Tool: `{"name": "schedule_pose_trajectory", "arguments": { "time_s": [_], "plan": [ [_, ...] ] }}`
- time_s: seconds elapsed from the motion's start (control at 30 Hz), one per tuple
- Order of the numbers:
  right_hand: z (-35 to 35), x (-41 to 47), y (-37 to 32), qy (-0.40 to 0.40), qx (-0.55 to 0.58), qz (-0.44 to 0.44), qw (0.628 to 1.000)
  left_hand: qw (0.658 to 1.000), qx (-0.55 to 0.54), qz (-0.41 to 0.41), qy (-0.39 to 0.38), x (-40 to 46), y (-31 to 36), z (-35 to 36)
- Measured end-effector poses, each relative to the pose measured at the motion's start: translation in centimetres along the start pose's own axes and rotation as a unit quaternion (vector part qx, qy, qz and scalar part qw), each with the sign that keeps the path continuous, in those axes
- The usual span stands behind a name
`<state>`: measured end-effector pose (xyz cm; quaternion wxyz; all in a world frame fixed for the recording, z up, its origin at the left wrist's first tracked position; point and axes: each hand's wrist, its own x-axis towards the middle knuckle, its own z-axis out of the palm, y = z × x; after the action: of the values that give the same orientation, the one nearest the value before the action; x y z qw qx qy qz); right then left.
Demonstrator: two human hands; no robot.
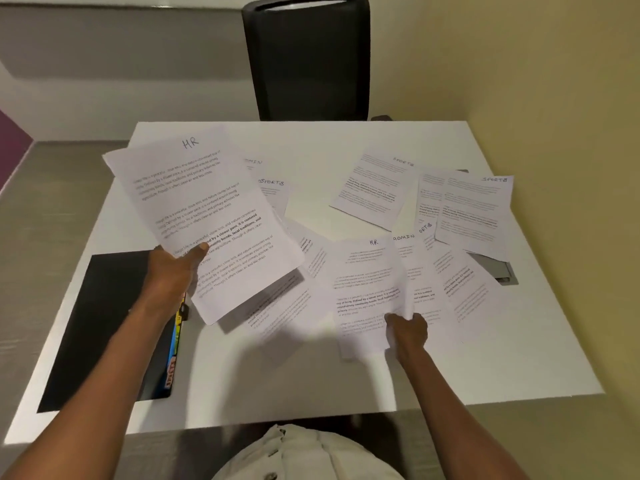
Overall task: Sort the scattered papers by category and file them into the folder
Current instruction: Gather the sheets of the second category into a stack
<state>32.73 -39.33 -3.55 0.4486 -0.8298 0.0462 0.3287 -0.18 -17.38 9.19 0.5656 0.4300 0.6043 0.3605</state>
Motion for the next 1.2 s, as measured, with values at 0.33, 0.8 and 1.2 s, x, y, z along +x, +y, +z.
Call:
{"name": "schedule_pose_trajectory", "arguments": {
  "time_s": [0.33,0.8,1.2],
  "plan": [
    [-3.4,-0.1,-2.2,0.070,-0.164,-0.188,0.966,0.993,0.105,0.003,-0.045,-0.8,-0.4,3.7],
    [-8.4,-6.6,-15.2,0.043,0.152,-0.316,0.935,0.988,0.133,0.015,-0.083,-2.8,-0.9,10.1],
    [-5.9,-5.9,-10.3,-0.079,-0.078,-0.239,0.965,0.980,0.092,-0.025,-0.173,-6.9,-1.4,15.5]
  ]
}}
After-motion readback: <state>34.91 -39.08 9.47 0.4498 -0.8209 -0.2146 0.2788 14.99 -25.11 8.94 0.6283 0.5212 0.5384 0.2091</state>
